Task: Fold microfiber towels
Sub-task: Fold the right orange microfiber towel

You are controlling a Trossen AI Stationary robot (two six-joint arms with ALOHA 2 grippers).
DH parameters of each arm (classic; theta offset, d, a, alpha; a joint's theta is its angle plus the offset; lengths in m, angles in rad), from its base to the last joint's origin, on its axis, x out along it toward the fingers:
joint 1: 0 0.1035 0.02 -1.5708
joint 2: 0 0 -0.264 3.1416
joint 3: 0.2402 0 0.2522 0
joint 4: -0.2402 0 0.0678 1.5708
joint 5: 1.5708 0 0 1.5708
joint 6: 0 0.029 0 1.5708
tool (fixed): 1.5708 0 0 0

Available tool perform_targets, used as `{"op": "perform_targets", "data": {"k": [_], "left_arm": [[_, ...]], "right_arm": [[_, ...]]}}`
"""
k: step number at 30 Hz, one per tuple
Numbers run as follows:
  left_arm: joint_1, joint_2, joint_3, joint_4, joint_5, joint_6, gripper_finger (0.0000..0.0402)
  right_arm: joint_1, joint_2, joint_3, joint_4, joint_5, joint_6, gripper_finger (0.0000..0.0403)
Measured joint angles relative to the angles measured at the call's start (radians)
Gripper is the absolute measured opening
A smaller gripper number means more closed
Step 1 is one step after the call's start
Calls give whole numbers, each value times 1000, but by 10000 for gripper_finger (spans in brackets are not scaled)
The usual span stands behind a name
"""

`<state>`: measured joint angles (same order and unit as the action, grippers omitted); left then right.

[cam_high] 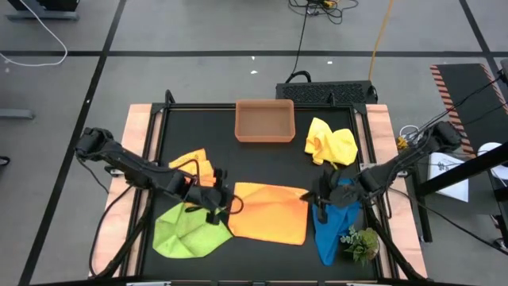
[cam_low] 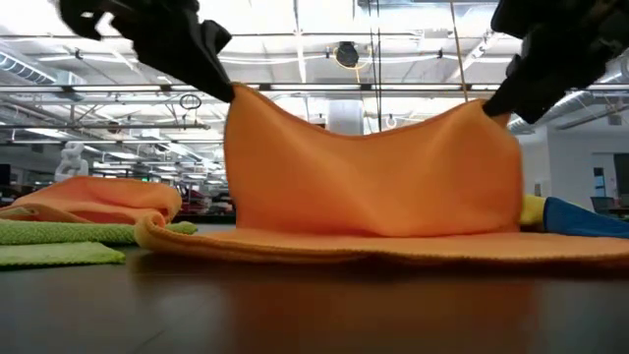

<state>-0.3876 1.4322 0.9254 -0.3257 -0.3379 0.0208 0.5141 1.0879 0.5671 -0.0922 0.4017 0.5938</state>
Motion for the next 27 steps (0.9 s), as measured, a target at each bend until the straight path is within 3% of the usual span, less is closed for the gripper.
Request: {"op": "perform_targets", "data": {"k": [13, 27], "left_arm": [[-77, 4, -163, 218, 0, -58, 0], [-120, 136, -183, 357, 32, -107, 0]], "right_arm": [[113, 165, 0, 171, -15, 19, 0], [203, 241, 0, 252, -19, 84, 0]]}}
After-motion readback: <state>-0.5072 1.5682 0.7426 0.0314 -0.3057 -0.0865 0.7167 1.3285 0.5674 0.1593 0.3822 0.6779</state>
